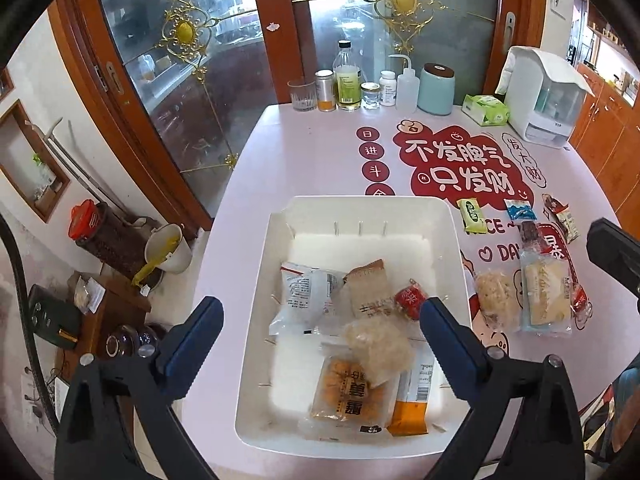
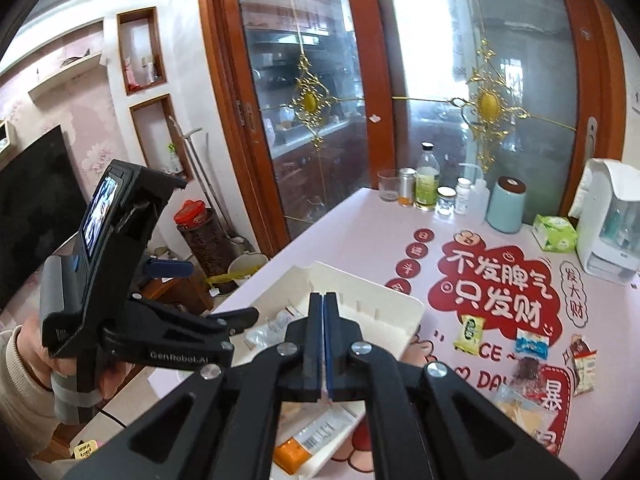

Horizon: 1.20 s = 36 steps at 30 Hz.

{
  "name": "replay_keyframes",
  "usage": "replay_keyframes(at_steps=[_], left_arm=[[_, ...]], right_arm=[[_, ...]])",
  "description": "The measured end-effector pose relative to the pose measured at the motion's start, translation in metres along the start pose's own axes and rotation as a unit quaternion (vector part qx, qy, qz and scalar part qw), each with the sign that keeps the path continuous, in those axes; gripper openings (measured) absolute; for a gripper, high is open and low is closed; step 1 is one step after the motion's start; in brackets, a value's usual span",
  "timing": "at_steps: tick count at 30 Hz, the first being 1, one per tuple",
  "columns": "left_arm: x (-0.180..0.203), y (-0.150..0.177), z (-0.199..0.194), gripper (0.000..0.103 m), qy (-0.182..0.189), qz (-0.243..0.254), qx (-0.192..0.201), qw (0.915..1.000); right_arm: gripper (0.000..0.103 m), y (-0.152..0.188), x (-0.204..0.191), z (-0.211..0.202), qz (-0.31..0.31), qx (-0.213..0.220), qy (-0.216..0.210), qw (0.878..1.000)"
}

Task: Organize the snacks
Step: 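Move both open tools back toward the remaining snacks near the blue wrapper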

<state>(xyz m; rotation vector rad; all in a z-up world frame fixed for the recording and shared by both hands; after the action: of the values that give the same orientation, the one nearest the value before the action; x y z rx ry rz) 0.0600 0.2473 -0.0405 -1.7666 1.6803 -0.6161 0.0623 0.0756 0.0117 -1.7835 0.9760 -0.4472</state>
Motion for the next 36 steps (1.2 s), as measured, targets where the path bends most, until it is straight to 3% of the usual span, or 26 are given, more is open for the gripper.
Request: replay_keyframes(at_steps=[9,16,18,27,36], left_arm=[[0.030,-0.002,0.004,0.098,0.018,0.013,-0.001,0.9997],[0.075,-0.004,0.013,0.098,0.039,0.040,-0.015,0.9983],[0.089,-0.004,0.016,0.098,0.045,0.048,-0.019,0.9977],[0.184,-0.006,0.036,0.098,0.078,0.105,-0.037,0.9908],[0.283,-0.024,0.070,0.098,0.104,0.159,-0.043,0.9809]], right_arm=[[0.005,0.013,0.026,-0.014,0.020,-0.016,0.032,0.999],[0.029,0.034,0.062,-0.027,0.046,-0.035,0.065,0.996],[0.030,0.041,0.075,-0.031,0.057,-0.041,0.074,0.995],[0.033,0.074,0.146,-0.054,0.098,-0.065,0.123,0.985],[0.043,0.105,0.237,-0.089,0.140,-0.088,0.177,0.970]])
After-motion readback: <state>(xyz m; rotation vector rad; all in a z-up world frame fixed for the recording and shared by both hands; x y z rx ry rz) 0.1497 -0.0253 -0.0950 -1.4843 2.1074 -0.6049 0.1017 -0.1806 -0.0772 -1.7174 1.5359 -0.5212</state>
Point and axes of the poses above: each gripper's, at about its wrist camera, not at the fingertips, and z roughly the way its jaws point, x to its right, y to its underside, the point moved 6 cm from there along z, roughly the way its jaws point, and after that the axes turned 11 degrees about x, right-handed, at the moved point
